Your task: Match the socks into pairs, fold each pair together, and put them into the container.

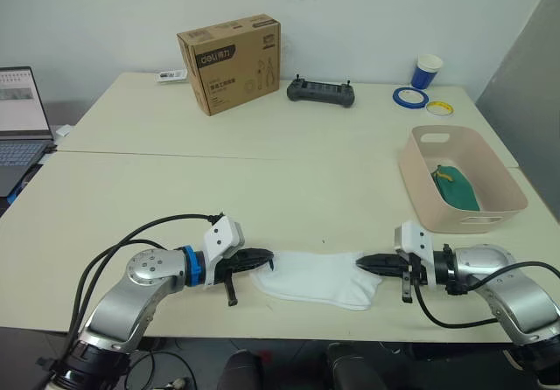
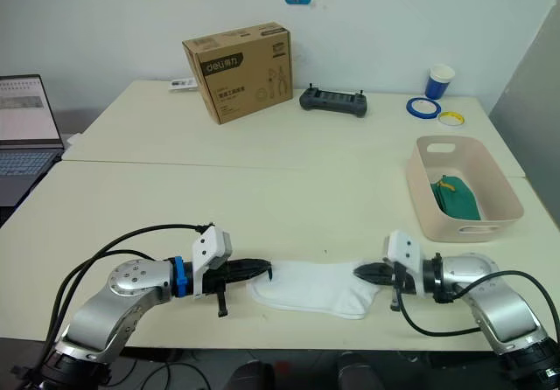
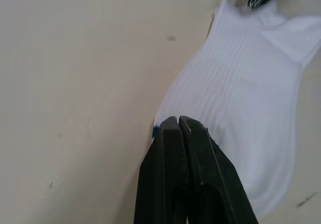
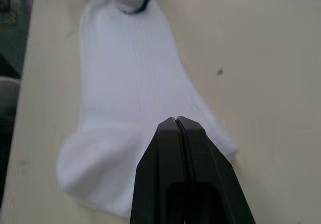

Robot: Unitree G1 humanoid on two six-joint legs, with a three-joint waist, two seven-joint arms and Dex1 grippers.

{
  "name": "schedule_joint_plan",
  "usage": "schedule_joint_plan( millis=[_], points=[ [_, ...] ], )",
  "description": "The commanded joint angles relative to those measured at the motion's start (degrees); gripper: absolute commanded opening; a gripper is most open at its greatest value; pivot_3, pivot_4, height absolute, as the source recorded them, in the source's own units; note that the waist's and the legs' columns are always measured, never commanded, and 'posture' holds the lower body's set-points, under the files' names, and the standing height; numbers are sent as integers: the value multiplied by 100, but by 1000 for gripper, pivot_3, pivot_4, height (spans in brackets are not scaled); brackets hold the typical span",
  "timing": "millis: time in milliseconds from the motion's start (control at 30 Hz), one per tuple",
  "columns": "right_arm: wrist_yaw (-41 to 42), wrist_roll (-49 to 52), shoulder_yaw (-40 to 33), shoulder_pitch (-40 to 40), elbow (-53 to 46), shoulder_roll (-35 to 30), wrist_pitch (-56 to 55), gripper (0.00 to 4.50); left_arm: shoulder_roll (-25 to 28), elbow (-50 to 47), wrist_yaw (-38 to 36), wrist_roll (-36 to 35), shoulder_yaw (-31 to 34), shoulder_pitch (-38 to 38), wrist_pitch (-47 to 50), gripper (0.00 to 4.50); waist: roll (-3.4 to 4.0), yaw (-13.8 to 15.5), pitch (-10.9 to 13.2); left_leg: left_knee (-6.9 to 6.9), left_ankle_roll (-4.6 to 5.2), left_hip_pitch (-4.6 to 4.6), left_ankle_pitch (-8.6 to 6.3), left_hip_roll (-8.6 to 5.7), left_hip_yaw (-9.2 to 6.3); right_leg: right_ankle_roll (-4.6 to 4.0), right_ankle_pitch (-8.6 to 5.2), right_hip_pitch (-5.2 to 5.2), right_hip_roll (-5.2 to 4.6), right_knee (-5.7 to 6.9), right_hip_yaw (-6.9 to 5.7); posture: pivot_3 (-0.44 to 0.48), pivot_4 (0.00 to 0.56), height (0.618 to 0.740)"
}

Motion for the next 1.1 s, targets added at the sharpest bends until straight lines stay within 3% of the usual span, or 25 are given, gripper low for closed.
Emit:
schedule_joint_plan(
  millis=[33,200,300,600,867,967,1100],
  points=[
    [46,103,266,-71,-365,179,153,0,167,-450,-255,-202,-4,130,122,22,0,0,0,-1,0,0,0,0,-1,0,0,0,0,0,-1,0,150,740],
    [179,-532,789,68,-190,19,-193,0,351,-381,-267,274,-254,264,-19,22,0,23,0,-1,0,-4,0,-4,2,-5,-6,-2,-4,-6,0,0,150,740],
    [262,-523,596,263,-12,-147,-278,0,450,-143,-151,610,-307,374,-125,22,0,26,0,1,0,-4,0,-6,5,-11,-9,-2,-6,-7,2,0,150,740],
    [714,-796,395,689,267,-814,-871,0,461,-56,-222,630,-176,495,-246,22,0,17,-2,2,0,7,0,-3,7,-12,-8,2,-5,-4,2,0,150,740],
    [106,863,-694,476,-554,-657,1008,0,174,-482,-293,-33,207,415,-308,22,0,22,-2,4,0,3,0,-2,6,-7,-5,3,-6,-1,4,0,150,740],
    [-267,1250,-1089,425,-505,-513,1549,609,117,-517,-250,-23,136,337,-308,0,0,20,-2,3,0,3,0,-3,3,-6,-5,5,-5,-2,1,0,150,740],
    [-518,949,-1117,575,-355,-714,1811,1991,92,-655,-238,-101,160,308,-233,0,0,17,-2,2,0,1,0,-4,5,-6,-5,4,-5,-4,3,0,150,740]
  ],
)
